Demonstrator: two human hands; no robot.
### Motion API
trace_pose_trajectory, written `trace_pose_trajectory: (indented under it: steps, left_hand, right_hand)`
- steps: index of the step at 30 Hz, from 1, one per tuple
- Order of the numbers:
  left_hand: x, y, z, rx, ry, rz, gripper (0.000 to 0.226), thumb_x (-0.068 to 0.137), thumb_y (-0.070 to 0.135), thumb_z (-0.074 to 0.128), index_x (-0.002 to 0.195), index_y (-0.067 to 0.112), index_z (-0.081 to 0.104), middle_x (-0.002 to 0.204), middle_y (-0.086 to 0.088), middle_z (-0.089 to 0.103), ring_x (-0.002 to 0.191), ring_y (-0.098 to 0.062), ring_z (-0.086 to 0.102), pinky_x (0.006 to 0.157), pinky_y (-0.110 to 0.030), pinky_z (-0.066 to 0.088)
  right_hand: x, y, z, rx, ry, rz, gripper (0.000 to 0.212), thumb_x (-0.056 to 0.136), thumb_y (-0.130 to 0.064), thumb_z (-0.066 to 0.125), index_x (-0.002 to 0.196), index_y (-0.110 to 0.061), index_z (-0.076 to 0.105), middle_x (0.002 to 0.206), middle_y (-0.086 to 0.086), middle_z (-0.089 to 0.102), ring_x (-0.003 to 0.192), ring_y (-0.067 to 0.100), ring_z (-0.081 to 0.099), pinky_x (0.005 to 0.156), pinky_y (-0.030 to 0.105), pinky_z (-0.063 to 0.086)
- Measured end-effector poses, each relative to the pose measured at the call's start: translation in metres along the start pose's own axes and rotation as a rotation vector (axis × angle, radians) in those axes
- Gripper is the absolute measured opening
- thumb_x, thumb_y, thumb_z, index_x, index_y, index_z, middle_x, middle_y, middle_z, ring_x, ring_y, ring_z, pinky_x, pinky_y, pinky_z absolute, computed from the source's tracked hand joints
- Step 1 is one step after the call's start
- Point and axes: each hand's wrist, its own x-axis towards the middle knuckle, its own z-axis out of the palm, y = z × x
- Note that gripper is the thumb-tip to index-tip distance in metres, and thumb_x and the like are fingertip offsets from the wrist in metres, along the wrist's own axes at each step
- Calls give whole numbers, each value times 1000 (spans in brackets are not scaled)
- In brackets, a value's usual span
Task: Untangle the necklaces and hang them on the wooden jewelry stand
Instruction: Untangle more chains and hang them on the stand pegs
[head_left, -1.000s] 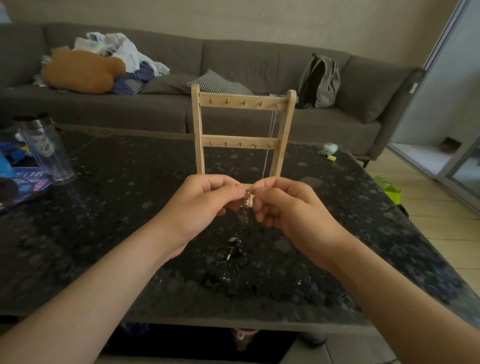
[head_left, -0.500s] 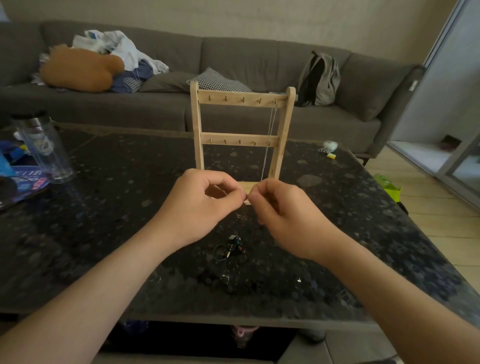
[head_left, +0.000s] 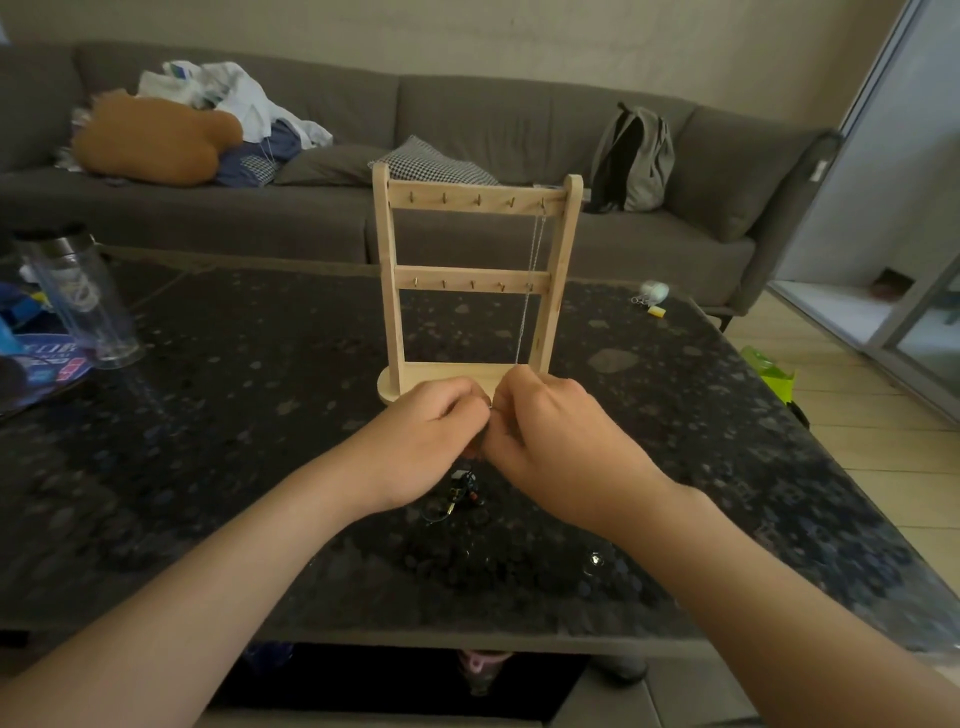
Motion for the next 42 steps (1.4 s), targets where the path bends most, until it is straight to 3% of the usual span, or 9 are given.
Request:
trace_pose_trajectory:
  steps: [3, 5, 8, 12, 18, 23, 27, 34, 42]
  left_hand:
    - [1, 1, -2, -38, 78, 19, 35, 112, 35, 47, 94, 18, 72, 93, -18, 67, 87, -24, 64, 95, -60, 52]
    - [1, -1, -4, -117, 115, 0, 32, 111, 37, 52, 98, 23, 78, 103, -13, 74, 101, -26, 71, 102, -56, 56]
    - [-1, -2, -5, -336, 93, -53, 32, 113, 35, 53, 112, 23, 82, 109, -4, 81, 111, -22, 75, 111, -56, 53]
    - [1, -1, -7, -589, 33, -112, 35, 111, 33, 55, 120, 10, 80, 115, -12, 80, 112, -26, 76, 115, -56, 50]
    - [3, -2, -8, -666, -50, -94, 33, 111, 22, 56, 128, 2, 75, 113, -19, 76, 106, -32, 74, 114, -56, 52]
    - [4, -1, -5, -683, 13, -67, 36, 110, 21, 56, 129, -7, 71, 112, -22, 77, 102, -34, 74, 115, -60, 49]
    - [5, -2, -3, -655, 75, -73, 38, 108, 22, 59, 127, -10, 68, 102, -15, 79, 100, -29, 75, 114, -60, 50]
    - [2, -1, -4, -520, 132, -68, 13, 105, 6, 65, 109, -6, 70, 100, -20, 81, 102, -35, 79, 105, -55, 60]
    - [-2, 4, -5, -432, 185, -65, 18, 96, 6, 78, 112, 13, 75, 100, -8, 84, 105, -25, 79, 107, -52, 58]
  right_hand:
    - [0, 6, 2, 184, 4, 76, 15, 111, -26, 54, 99, -20, 60, 78, -7, 65, 64, 8, 61, 61, 19, 49]
    - [-1, 12, -1, 273, -8, 125, 19, 113, -27, 51, 100, -20, 63, 81, -4, 69, 67, 7, 64, 64, 13, 48]
    - [-1, 15, -5, 373, 15, 183, 22, 114, -31, 48, 101, -21, 63, 84, 1, 75, 64, 3, 64, 59, 14, 48]
    - [-3, 14, -5, 503, 1, 189, 25, 115, -31, 45, 105, -16, 64, 83, 2, 73, 63, 2, 61, 60, 19, 49]
    - [-2, 11, -4, 910, -32, 221, 31, 116, -23, 44, 113, 1, 63, 82, -1, 66, 72, 10, 62, 64, 22, 50]
    - [-2, 10, -2, 910, -41, 239, 31, 116, -28, 44, 112, -6, 67, 80, 1, 64, 75, 15, 61, 71, 33, 48]
    - [-1, 9, -1, 865, -31, 229, 32, 115, -29, 48, 106, -8, 70, 78, 5, 67, 73, 16, 60, 70, 32, 49]
    - [0, 18, -1, 816, -19, 222, 32, 113, -32, 53, 98, -12, 73, 92, 22, 74, 77, 27, 60, 73, 42, 49]
    - [0, 17, 1, 838, -47, 272, 29, 115, -24, 48, 105, -10, 71, 72, -2, 65, 73, 16, 62, 71, 34, 50]
